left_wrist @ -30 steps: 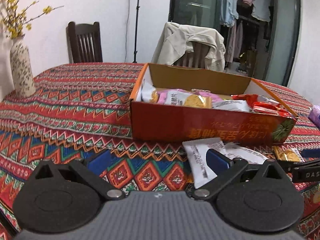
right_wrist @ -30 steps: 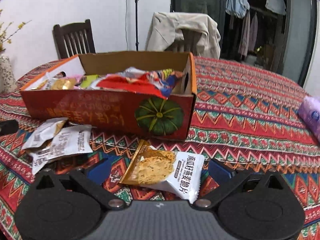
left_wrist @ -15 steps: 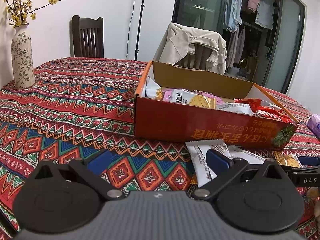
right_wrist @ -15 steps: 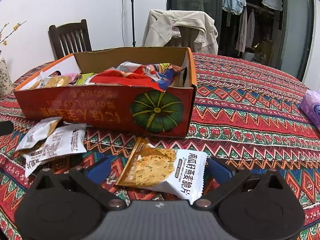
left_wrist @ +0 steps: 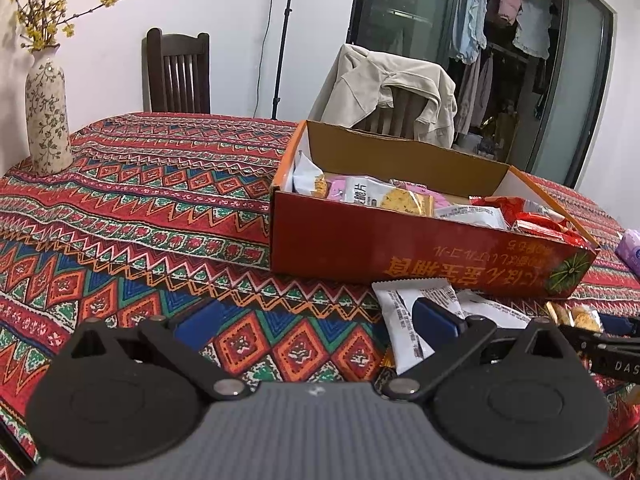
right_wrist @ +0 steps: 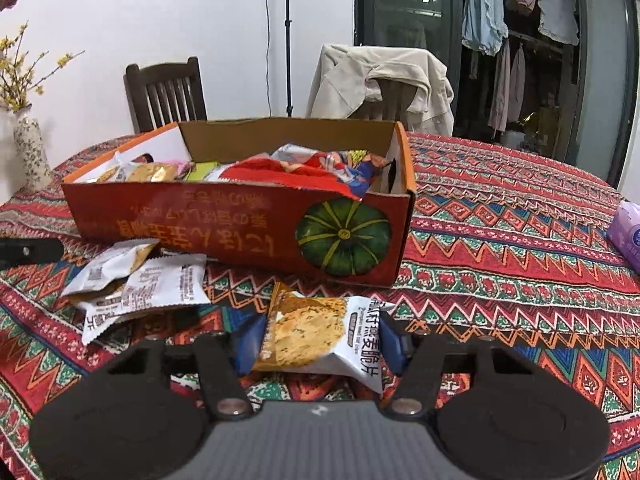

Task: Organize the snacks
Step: 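Grasp a cracker packet with the right tool while the left tool grasps a white packet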

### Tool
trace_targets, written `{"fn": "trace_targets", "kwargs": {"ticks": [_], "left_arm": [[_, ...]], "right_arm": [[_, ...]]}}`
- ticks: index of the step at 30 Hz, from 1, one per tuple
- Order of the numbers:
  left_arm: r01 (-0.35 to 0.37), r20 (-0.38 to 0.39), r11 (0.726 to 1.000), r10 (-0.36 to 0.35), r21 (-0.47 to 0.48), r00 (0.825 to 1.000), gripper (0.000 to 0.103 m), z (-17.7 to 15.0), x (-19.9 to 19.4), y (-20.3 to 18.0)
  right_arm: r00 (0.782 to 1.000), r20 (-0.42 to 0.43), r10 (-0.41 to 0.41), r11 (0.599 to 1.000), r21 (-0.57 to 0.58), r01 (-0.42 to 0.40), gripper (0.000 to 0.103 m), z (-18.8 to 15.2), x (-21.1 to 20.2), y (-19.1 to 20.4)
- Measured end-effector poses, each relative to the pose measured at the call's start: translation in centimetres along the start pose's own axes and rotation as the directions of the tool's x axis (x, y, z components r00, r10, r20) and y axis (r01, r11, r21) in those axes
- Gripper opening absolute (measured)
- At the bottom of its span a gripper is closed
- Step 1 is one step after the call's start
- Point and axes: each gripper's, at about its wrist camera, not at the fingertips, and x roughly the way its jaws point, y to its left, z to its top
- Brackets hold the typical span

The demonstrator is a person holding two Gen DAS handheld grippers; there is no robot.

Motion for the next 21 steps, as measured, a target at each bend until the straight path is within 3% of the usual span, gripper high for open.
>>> {"fn": "trace_targets", "kwargs": {"ticks": [12, 21], "left_arm": [[0.01, -0.057, 0.997, -0.006, 0.071, 0.998, 0.103, 1.7, 1.0, -5.0], [-0.032, -0.122, 0.999, 0.037, 0.04, 0.992, 0.102, 0.8, 3.6, -6.2]], "right_arm": [[0.996, 0.093, 0.009, 0.998, 0.056, -0.014, 0.059, -0.1, -1.7, -1.2], [0.992, 0.127, 0.016, 0.999, 0.048, -0.022, 0.059, -0.1, -2.5, -1.1]]}}
